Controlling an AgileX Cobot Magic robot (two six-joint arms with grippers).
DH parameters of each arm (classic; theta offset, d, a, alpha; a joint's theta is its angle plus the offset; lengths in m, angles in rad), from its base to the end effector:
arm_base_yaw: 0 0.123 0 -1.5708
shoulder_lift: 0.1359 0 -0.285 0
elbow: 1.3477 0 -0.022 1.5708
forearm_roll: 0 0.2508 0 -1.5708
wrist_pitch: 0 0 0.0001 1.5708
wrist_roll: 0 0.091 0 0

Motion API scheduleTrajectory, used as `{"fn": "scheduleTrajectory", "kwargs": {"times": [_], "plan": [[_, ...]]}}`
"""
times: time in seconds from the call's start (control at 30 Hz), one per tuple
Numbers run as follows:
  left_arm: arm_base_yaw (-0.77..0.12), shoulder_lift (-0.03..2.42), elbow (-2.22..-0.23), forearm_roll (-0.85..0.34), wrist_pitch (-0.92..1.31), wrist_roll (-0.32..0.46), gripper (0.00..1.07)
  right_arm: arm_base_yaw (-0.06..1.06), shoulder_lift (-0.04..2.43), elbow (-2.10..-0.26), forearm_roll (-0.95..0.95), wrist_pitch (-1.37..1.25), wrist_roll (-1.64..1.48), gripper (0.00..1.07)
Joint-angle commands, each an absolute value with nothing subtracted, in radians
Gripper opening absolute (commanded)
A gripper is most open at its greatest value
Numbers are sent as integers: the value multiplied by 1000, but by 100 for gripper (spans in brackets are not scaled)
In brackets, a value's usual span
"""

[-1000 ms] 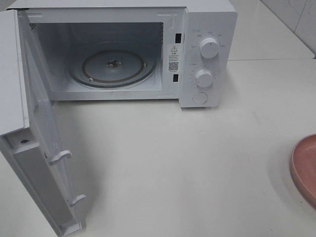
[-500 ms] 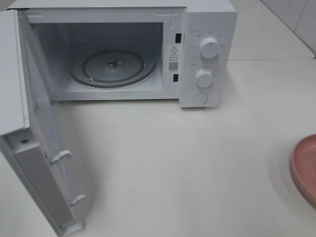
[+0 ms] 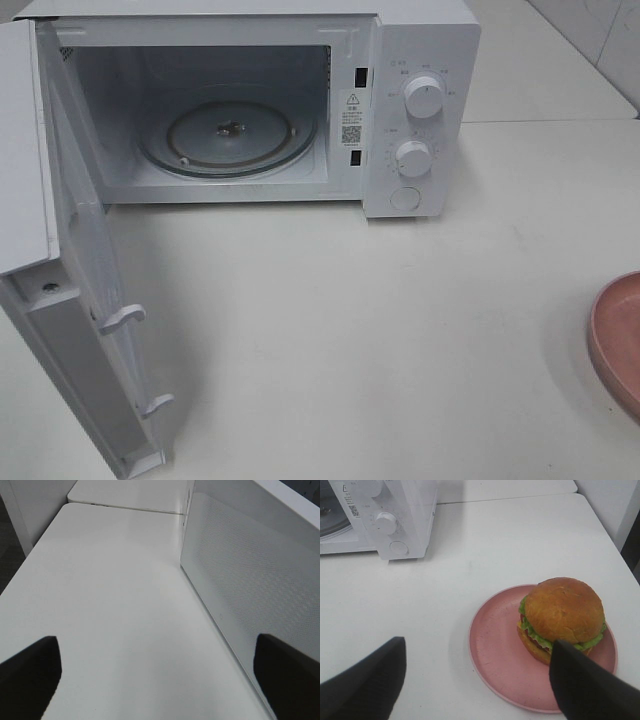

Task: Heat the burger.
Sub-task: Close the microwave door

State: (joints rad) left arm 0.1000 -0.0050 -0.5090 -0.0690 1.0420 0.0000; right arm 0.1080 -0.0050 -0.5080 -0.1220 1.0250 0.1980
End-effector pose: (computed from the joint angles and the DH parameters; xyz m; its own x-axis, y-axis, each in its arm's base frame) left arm -0.0055 -0.0060 0.2814 -0.4217 -0.0773 -0.9034 -0.0608 0.9965 -0.0569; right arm -0.0044 -0.0100 0.2829 -0.4048 0.0902 -0.9100 0.0418 0.9959 0.0801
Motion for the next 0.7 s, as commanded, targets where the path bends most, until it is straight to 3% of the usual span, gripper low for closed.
{"fn": "scheduleTrajectory", "kwargs": {"times": [0.03,0.7], "plan": [[104,-26,-505,-78,1035,0,100,103,-30,-507,-122,1008,187,74],[104,-26,-505,-78,1035,0,100,103,-30,-507,-122,1008,187,74]]}}
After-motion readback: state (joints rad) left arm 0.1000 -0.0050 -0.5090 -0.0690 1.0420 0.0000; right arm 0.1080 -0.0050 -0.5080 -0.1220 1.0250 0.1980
